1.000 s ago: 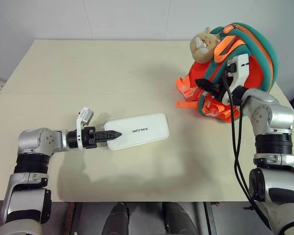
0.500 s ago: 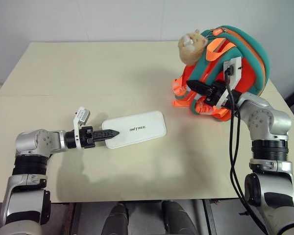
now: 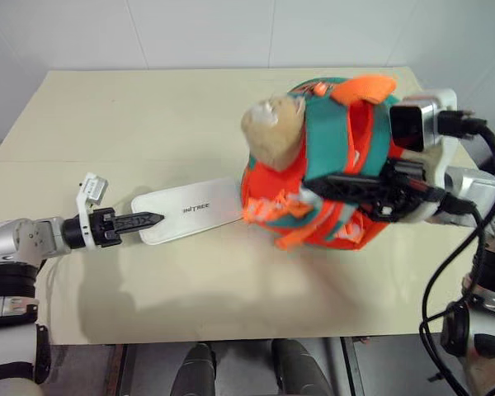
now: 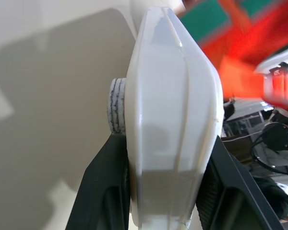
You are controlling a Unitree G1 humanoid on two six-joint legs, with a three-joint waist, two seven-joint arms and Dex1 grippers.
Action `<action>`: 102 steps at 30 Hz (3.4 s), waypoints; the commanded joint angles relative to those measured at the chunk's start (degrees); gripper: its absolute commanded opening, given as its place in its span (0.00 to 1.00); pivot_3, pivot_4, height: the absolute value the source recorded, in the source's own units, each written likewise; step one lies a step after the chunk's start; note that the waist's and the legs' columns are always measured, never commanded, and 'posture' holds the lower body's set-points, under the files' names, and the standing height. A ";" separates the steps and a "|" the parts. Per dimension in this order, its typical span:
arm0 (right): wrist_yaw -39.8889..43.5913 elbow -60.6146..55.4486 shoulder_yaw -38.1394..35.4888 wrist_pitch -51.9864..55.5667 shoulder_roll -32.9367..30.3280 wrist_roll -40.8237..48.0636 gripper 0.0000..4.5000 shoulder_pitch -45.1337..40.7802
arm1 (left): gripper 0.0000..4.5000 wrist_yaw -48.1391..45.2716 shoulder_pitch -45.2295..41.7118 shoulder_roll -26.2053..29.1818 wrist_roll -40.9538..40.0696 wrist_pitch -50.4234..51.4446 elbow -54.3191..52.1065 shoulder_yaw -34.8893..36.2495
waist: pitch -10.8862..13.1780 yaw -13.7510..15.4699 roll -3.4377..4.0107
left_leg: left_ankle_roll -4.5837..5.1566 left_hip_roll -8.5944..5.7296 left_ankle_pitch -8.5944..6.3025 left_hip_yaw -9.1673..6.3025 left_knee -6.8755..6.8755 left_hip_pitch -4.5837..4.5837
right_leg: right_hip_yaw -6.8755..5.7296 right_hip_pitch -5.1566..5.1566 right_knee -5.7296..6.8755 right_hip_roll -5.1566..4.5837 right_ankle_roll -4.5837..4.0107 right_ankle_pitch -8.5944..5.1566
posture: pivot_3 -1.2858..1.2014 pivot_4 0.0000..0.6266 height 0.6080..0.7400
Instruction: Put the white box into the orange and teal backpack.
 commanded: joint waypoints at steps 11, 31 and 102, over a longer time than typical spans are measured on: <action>15.48 3.79 3.35 -2.72 -14.40 -9.62 0.00 6.87 | 0.29 -2.93 7.79 1.75 -3.89 -4.67 -11.44 8.36 | 0.00 0.12 -0.01 | 0.02 0.00 -0.01 0.04 0.07 -0.03 | 0.01 0.01 -0.10 0.00 -0.02 0.00 | 0.52 0.24 1.00; 30.31 -0.29 9.38 -11.31 -18.42 -23.97 0.00 11.50 | 0.29 -1.26 4.96 0.54 -15.18 -4.30 -25.68 16.56 | 0.01 0.28 -0.02 | 0.04 -0.01 -0.04 0.03 0.41 -0.39 | -0.02 -0.20 -0.09 0.03 0.10 0.08 | 0.52 0.24 1.00; 20.05 -8.50 6.11 -15.12 -11.33 -22.74 0.00 20.42 | 0.29 -9.61 -31.56 -28.82 15.08 -27.76 -18.26 -25.06 | 0.02 1.69 -0.05 | 0.08 -0.10 -0.05 -0.09 1.15 -0.42 | 0.00 0.14 0.26 0.11 0.35 0.21 | 0.52 0.24 1.00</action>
